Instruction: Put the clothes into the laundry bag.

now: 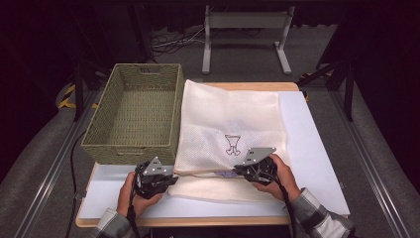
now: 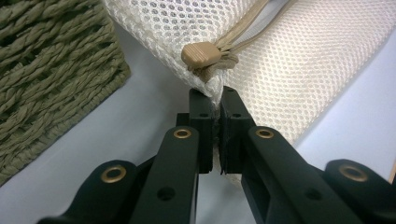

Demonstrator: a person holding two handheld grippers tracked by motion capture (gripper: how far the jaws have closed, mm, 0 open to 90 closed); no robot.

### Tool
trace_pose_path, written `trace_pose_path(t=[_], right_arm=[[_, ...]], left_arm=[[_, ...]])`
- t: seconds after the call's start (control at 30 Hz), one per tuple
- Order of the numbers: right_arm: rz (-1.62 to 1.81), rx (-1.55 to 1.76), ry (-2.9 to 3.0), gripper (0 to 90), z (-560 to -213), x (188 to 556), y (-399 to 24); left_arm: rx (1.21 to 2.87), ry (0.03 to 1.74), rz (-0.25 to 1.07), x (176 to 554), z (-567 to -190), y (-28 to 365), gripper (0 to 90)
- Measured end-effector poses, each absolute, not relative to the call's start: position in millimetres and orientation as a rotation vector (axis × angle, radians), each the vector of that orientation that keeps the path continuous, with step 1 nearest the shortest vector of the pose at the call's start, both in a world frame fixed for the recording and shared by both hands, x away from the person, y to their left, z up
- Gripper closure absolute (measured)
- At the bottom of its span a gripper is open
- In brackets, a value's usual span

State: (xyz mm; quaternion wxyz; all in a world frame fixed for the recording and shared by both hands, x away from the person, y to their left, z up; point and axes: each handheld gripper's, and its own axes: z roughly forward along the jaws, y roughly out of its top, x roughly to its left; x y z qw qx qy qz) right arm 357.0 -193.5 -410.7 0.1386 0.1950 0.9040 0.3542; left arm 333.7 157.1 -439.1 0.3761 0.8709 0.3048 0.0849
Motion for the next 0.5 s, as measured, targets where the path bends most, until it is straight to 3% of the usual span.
trace_pose_path(t=[0.5], right_arm=[[1.09,0.554,2.588,75.3,-405.7,355.2,-193.4]], left_arm=[[2.219,0.778,0.225,332.8,-439.9,156.8,86.2]])
